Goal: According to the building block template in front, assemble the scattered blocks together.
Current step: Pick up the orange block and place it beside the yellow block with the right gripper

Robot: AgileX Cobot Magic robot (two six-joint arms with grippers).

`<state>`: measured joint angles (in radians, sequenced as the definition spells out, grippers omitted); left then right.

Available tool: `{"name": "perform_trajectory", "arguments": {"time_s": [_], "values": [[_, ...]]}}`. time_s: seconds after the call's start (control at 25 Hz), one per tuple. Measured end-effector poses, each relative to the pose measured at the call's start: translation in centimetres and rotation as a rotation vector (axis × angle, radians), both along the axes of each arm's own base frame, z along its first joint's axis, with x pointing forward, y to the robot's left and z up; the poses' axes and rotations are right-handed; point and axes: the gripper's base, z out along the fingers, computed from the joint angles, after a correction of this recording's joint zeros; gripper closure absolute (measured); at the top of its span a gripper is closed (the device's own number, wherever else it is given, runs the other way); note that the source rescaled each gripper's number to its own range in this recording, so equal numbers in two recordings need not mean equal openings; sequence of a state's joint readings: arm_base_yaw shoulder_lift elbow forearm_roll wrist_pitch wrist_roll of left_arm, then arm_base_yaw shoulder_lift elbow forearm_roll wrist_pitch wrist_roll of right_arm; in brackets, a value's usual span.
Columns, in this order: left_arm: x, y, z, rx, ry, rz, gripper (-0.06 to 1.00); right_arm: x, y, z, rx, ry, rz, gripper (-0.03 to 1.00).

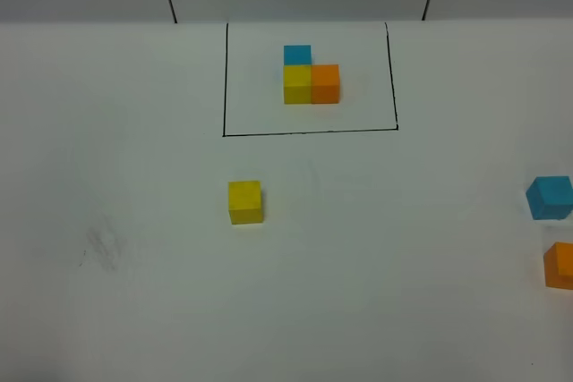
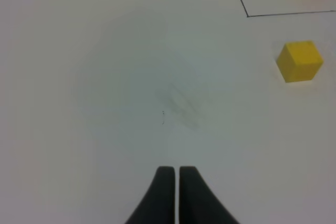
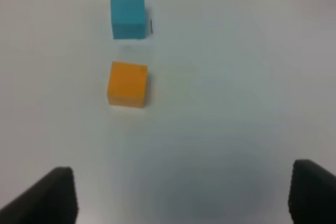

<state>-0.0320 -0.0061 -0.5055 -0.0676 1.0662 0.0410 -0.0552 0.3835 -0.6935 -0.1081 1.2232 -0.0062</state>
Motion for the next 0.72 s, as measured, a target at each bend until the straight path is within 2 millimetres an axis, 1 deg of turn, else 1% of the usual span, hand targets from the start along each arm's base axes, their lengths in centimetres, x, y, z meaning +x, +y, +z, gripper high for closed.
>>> {"name": "perform_trajectory", "arguments": {"time_s": [0.52, 0.72], "values": [[0.0, 0.0, 0.0, 0.000, 0.000, 0.000, 0.94, 5.1, 0.0, -1.6, 0.050, 0.254, -0.004, 0.05], [0.0, 0.0, 0.0, 0.000, 0.000, 0.000, 0.94, 7.3, -0.1, -2.5, 0.068, 0.301, -0.012, 0.05]]}}
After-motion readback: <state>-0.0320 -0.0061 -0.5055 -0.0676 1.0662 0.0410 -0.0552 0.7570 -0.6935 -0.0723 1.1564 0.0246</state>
